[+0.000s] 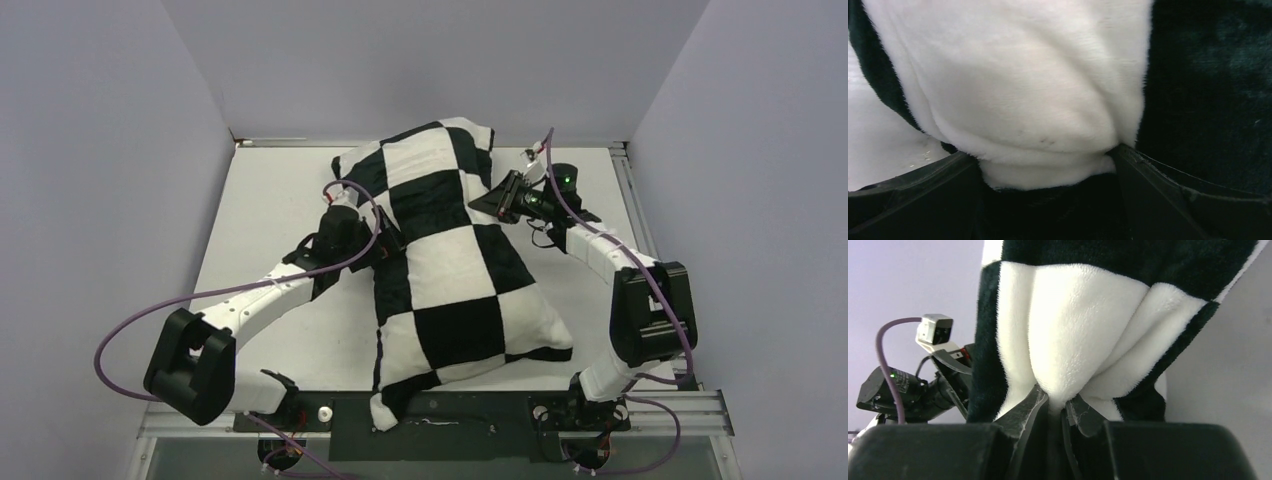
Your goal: Remove the pillowcase from the pillow
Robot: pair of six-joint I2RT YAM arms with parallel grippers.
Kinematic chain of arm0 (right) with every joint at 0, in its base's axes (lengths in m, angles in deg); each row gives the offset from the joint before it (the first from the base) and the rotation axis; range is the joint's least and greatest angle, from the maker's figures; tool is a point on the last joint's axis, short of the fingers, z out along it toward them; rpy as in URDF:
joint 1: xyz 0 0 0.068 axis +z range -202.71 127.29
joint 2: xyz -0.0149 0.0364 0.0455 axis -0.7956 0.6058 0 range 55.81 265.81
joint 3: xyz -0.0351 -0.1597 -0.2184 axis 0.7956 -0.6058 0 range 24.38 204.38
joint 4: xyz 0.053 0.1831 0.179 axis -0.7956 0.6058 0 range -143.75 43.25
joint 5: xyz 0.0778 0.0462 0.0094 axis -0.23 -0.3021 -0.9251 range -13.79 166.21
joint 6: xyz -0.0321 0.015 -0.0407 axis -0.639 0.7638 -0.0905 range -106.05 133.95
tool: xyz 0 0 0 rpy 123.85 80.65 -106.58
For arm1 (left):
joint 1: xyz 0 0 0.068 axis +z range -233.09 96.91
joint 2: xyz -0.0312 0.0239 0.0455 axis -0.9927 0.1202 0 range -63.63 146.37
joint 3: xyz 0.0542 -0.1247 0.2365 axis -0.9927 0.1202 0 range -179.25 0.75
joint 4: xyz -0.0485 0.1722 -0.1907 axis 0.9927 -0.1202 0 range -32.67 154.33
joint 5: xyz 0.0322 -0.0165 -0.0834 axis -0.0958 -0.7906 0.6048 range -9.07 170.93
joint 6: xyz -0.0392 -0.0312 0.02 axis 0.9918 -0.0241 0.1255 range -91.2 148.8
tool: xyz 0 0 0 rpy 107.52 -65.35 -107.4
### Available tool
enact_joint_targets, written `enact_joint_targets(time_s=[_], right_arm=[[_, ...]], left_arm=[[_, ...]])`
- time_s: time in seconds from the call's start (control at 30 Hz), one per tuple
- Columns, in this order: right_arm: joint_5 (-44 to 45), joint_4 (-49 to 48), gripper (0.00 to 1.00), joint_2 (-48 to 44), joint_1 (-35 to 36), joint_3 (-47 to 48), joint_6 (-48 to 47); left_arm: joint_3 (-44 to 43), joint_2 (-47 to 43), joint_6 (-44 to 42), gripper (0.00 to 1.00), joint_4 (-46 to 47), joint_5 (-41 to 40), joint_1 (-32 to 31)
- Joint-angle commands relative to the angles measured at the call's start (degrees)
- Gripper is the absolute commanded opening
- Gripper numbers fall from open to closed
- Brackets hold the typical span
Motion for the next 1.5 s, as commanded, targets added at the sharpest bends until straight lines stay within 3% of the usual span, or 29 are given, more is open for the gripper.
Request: enact_joint_targets(time_s=[0.0,0.27,0.53,0.7,0.9,1.03,1.2,1.3,1.37,1.4,1.47], right_arm=[[-1.66,9.40,0.05,-8.29,1.24,11.49,-7.29],[1.55,25.13,0.05,-8.98,2.93,26.72,-15.94],[11.79,40.38,0.05,-3.99,15.04,33.78,-26.20],[18.51,43.83,0.05,-3.80,22.41,30.60,-28.76],[23.21,44.68,0.08,-3.98,30.23,26.10,-28.99],[25.53,48.60,0.20,-1.41,37.53,28.05,-31.59],[29.53,53.47,0.40,0.84,43.58,30.85,-34.70],[31.18,56.14,0.63,0.44,45.70,31.72,-35.95],[33.01,58.30,0.91,-0.05,46.73,31.62,-36.53],[33.85,59.52,0.99,-0.25,47.04,31.53,-36.72],[35.43,62.29,0.90,-1.04,47.34,30.47,-36.70]], left_arm=[[-7.08,2.96,3.04,1.00,11.82,0.90,-4.07],[-19.03,12.22,3.88,1.00,19.10,-1.06,-8.67],[-24.18,18.50,3.45,1.00,22.09,1.55,-9.55],[-13.62,8.92,2.64,0.99,19.93,-3.19,-8.08],[-1.67,-14.46,-0.94,0.97,6.04,-5.64,-1.85],[0.21,-30.87,-9.74,0.96,-7.81,-10.97,-0.33],[-0.03,-46.47,-19.76,0.96,-17.09,-17.76,-0.21],[0.32,-52.48,-24.77,0.96,-19.69,-22.30,-0.21],[0.90,-55.20,-27.27,0.96,-20.17,-25.37,-0.21],[1.26,-56.12,-28.25,0.96,-20.26,-26.53,-0.21],[2.02,-57.56,-30.21,0.96,-19.57,-28.28,-0.21]])
